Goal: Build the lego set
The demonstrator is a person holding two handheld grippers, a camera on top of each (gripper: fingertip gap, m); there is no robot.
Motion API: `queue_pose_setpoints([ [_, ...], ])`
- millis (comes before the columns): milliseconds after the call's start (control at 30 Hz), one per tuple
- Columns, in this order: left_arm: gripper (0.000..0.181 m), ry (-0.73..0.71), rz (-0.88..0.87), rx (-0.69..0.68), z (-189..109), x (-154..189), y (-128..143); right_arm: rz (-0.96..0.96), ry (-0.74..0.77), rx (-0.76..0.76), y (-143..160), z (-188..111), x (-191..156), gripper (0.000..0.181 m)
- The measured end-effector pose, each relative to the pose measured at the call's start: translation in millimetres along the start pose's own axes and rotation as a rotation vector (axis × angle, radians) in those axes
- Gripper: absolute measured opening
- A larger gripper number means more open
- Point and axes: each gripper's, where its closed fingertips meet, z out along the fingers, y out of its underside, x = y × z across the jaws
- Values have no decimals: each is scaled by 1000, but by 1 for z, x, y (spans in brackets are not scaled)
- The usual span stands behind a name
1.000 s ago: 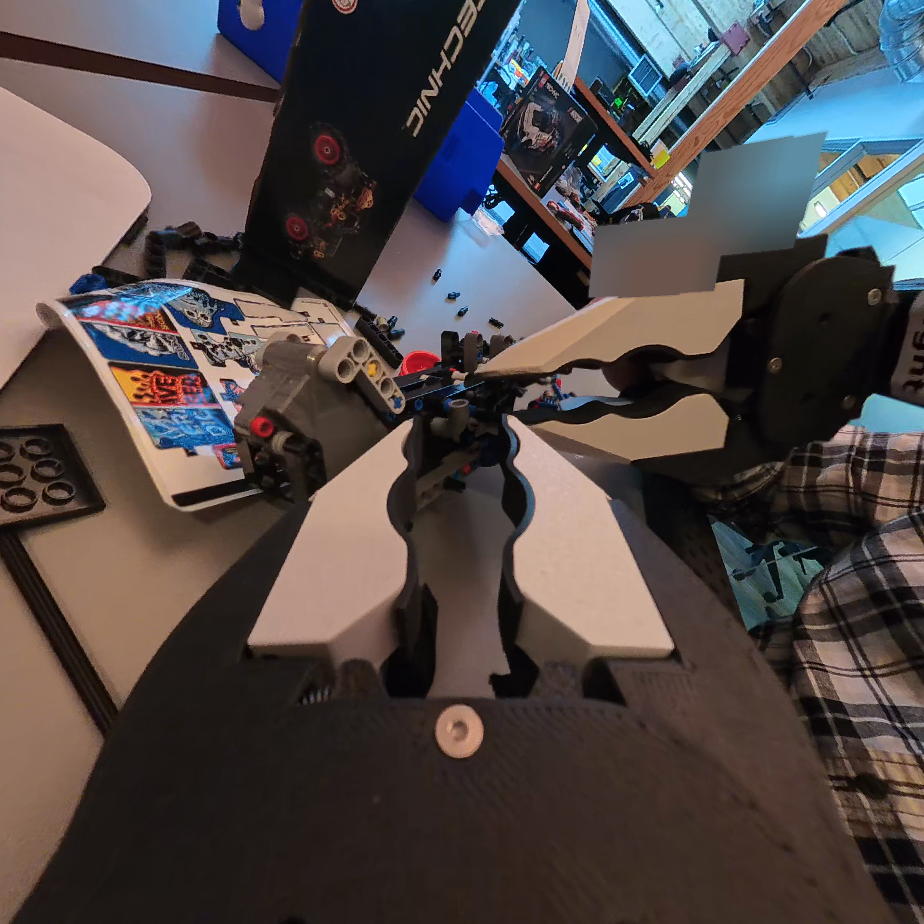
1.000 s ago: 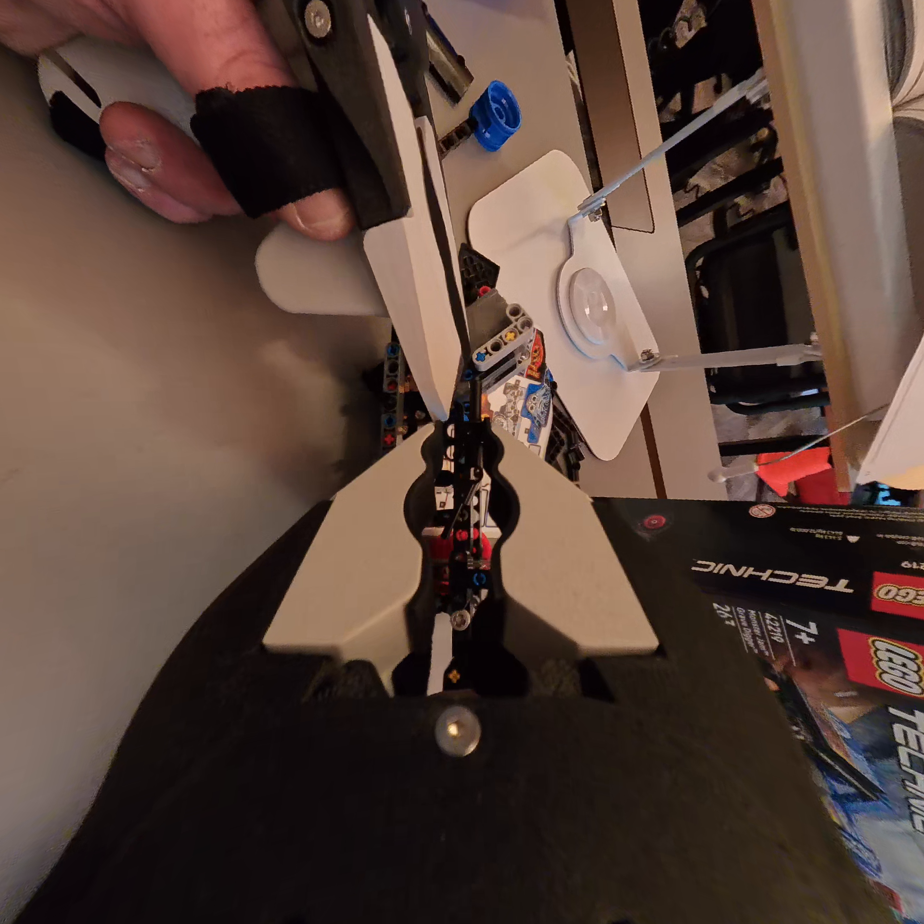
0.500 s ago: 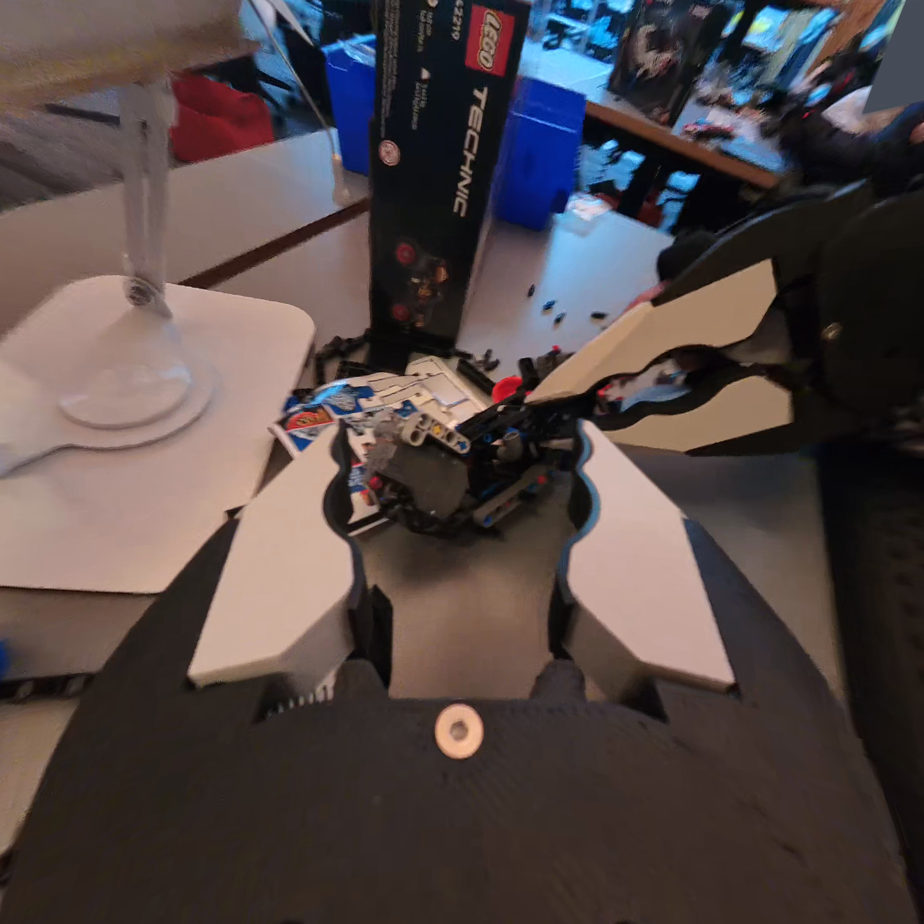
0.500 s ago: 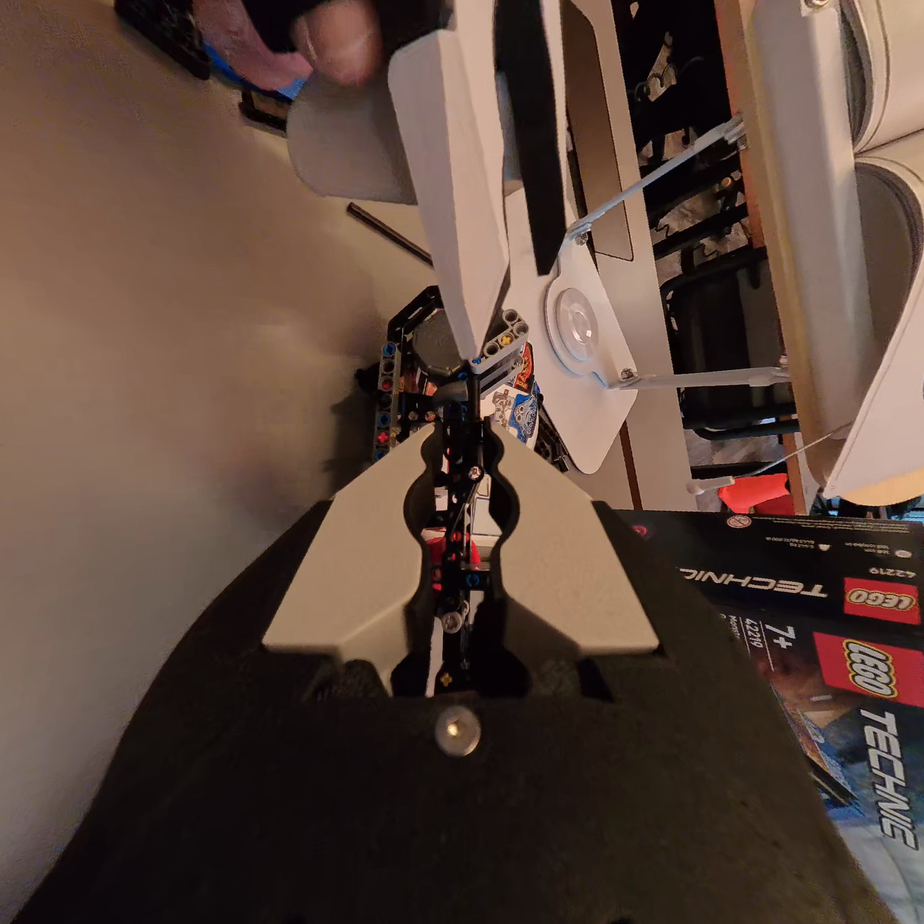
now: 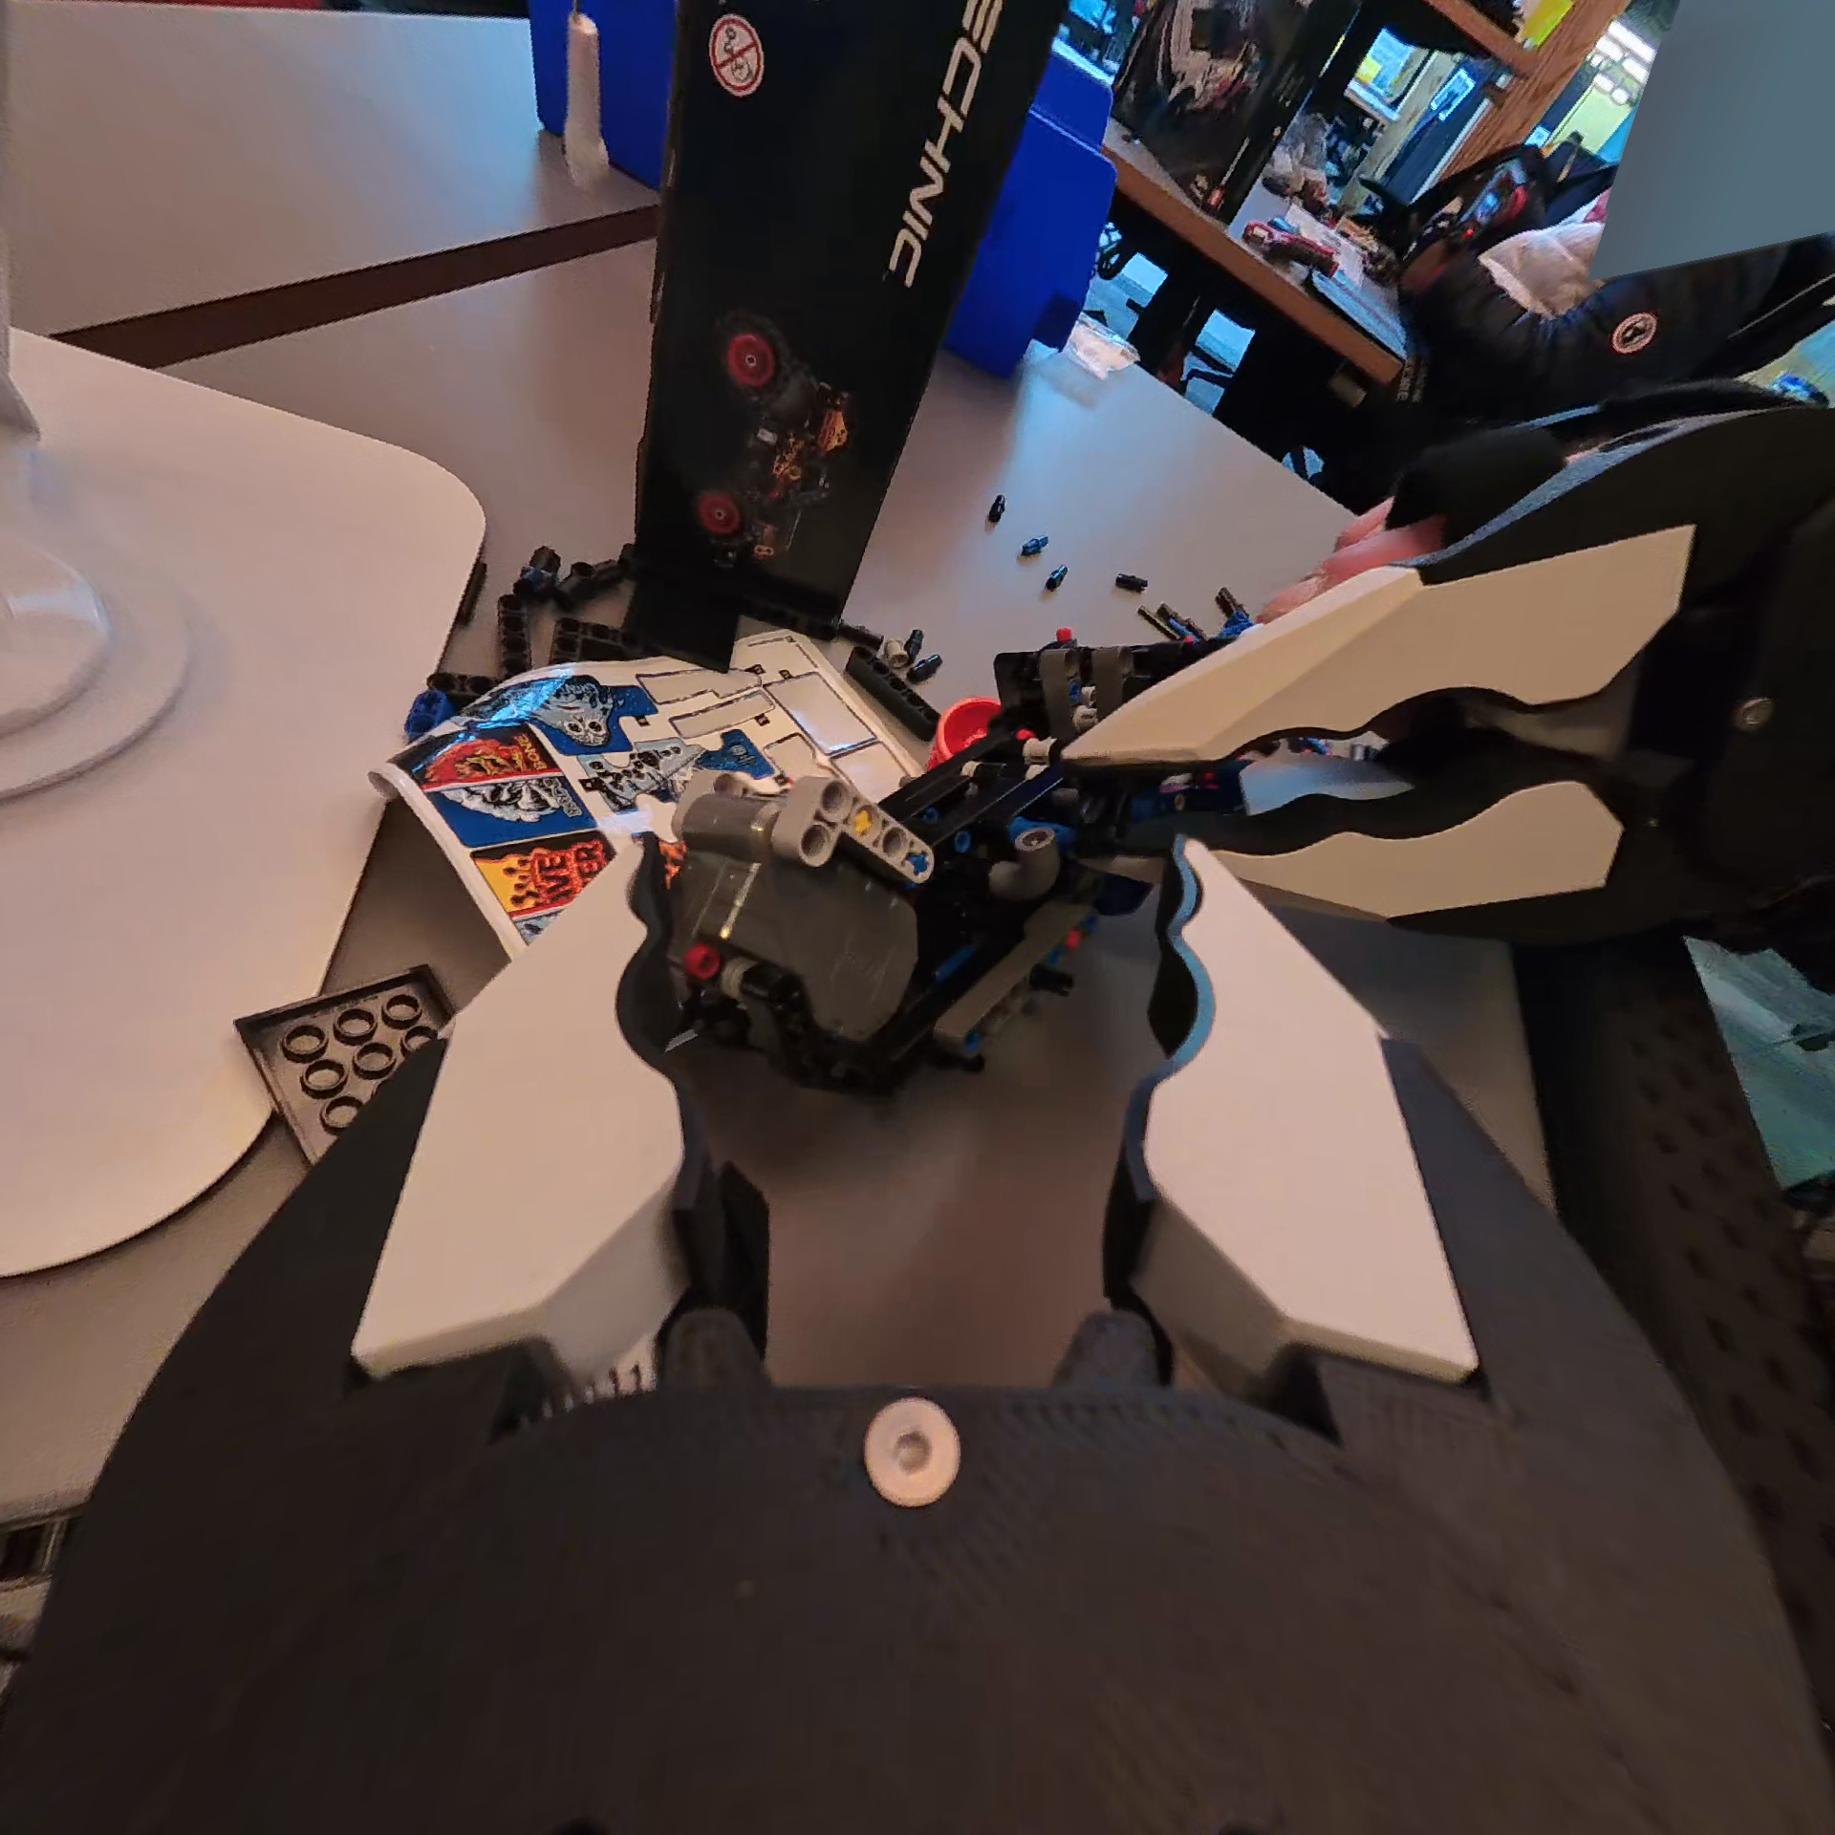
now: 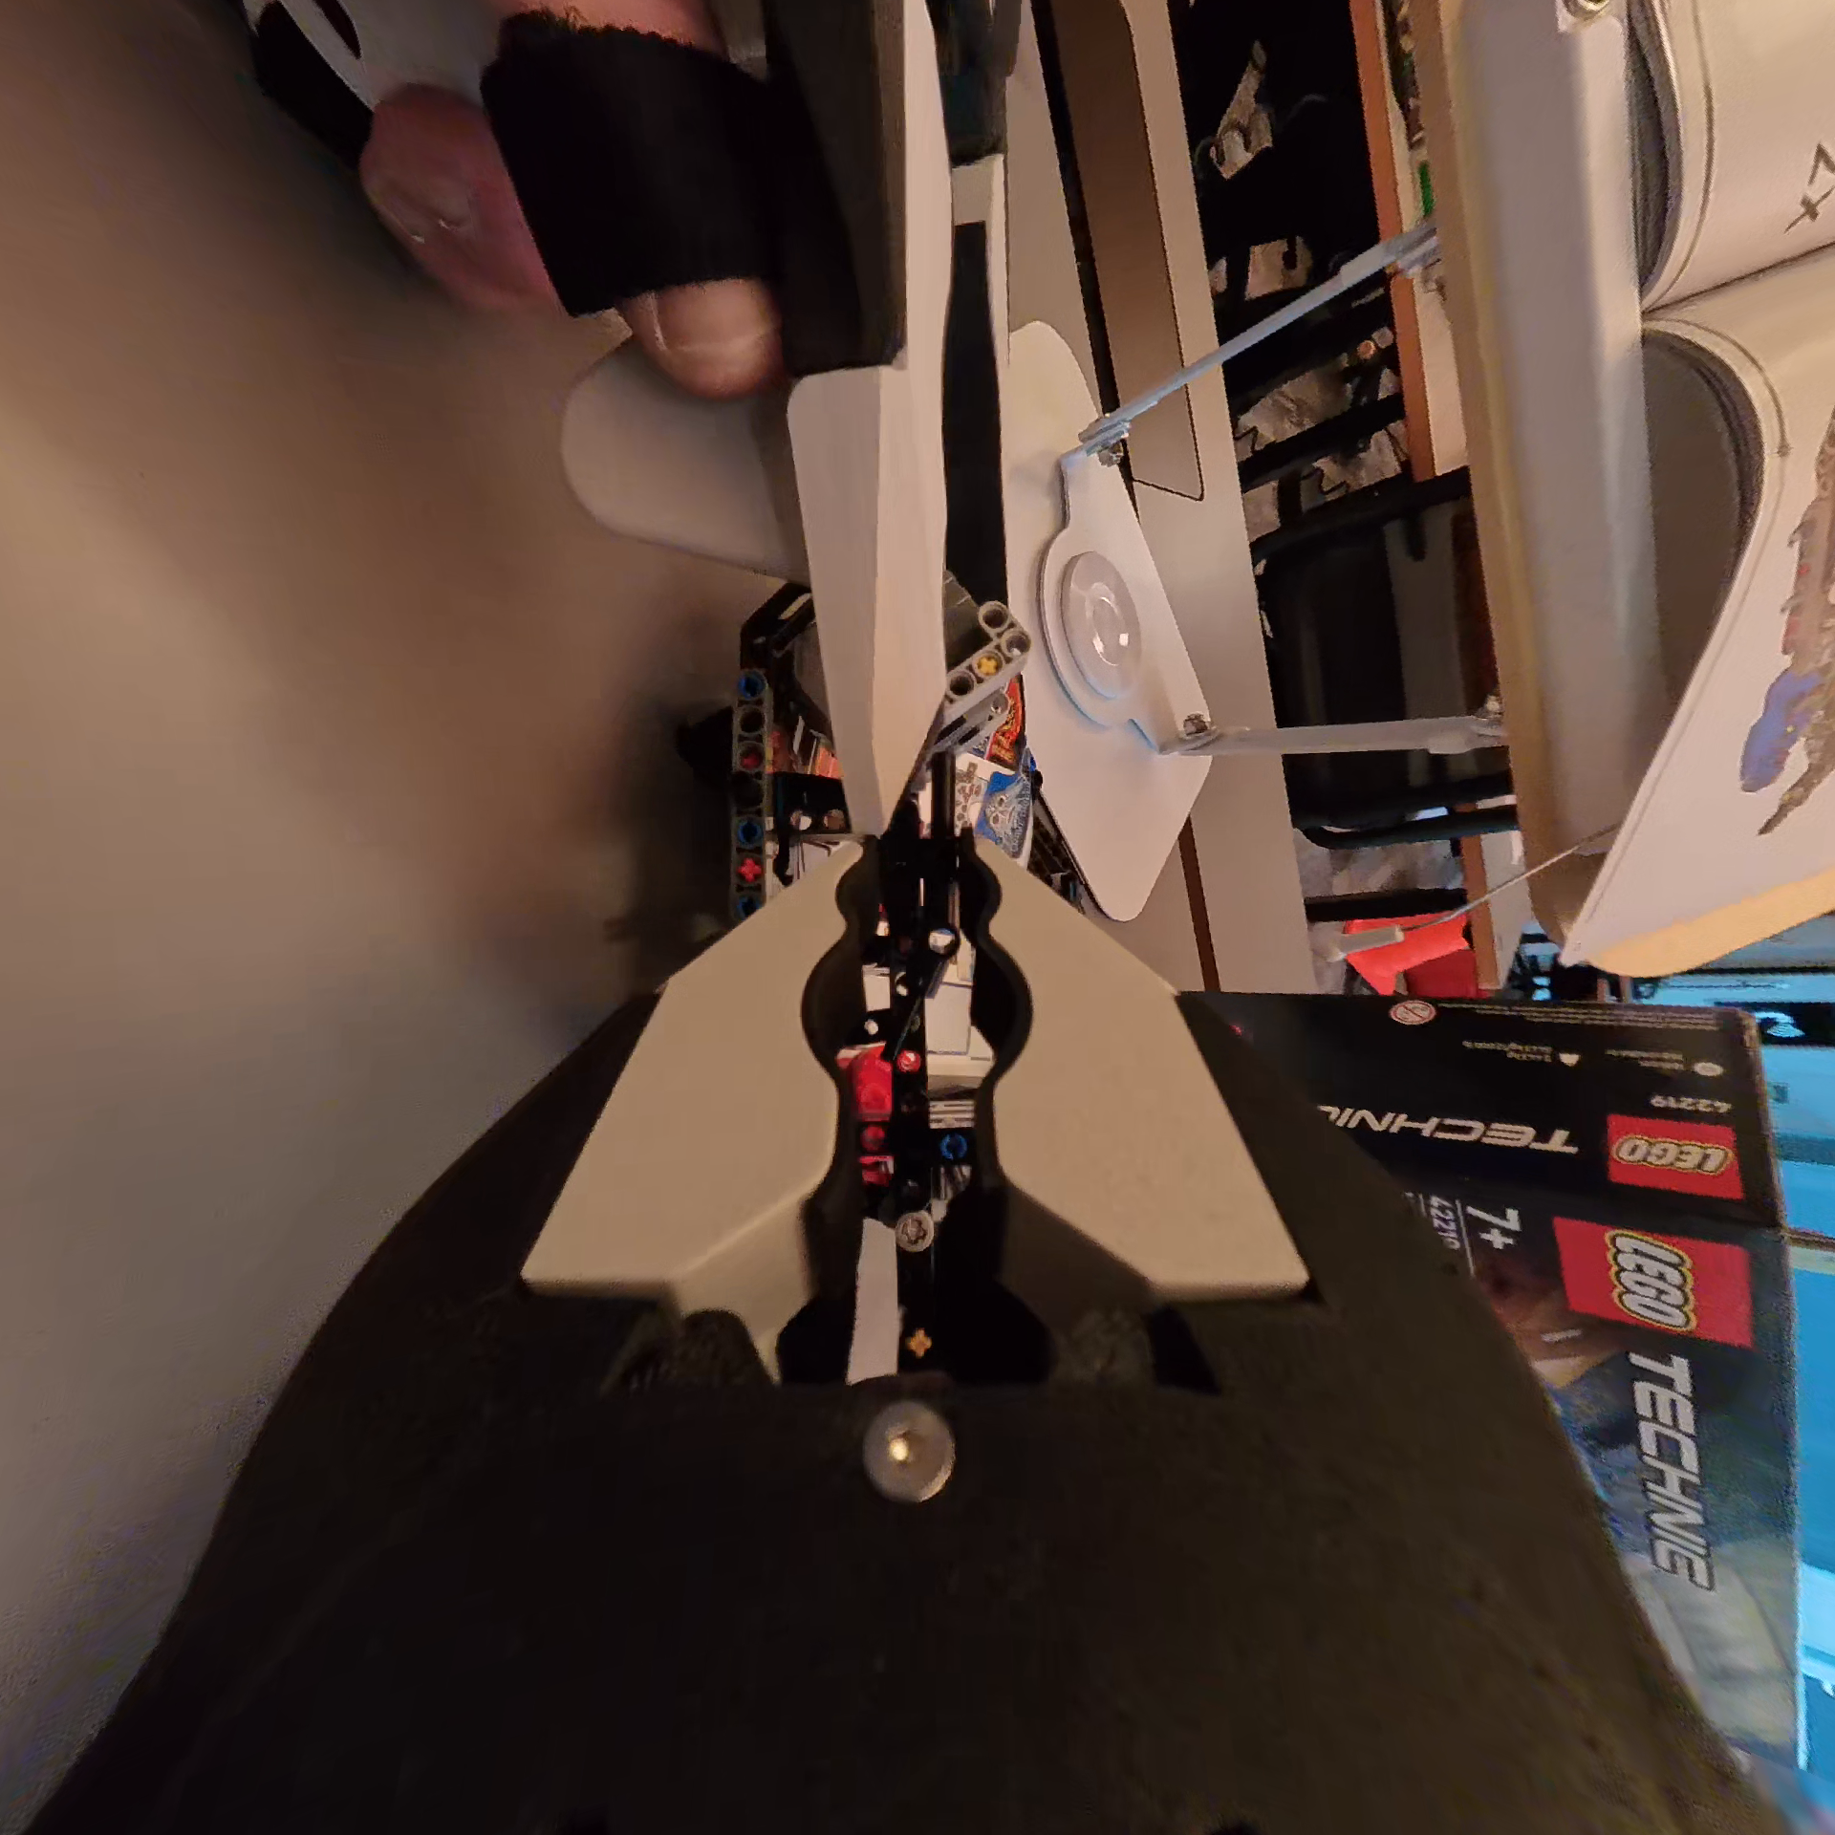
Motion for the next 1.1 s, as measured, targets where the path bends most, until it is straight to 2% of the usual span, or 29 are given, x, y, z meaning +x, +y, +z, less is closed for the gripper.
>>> queue_pose_setpoints([
  [100,96,-8,-4,7,0,-1,0,-6,17,-13,0,1,1,13],
  [133,88,-25,-8,14,0,-5,0,-15,25,-17,-1,1,1,13],
  [600,84,12,-60,23,-1,-7,2,-22,52,-44,-5,-1,3,13],
  [867,84,19,-85,25,1,-8,1,70,-23,-33,-3,0,4,13],
  [1100,84,29,-106,17,3,-8,0,190,-151,-21,0,1,3,13],
])
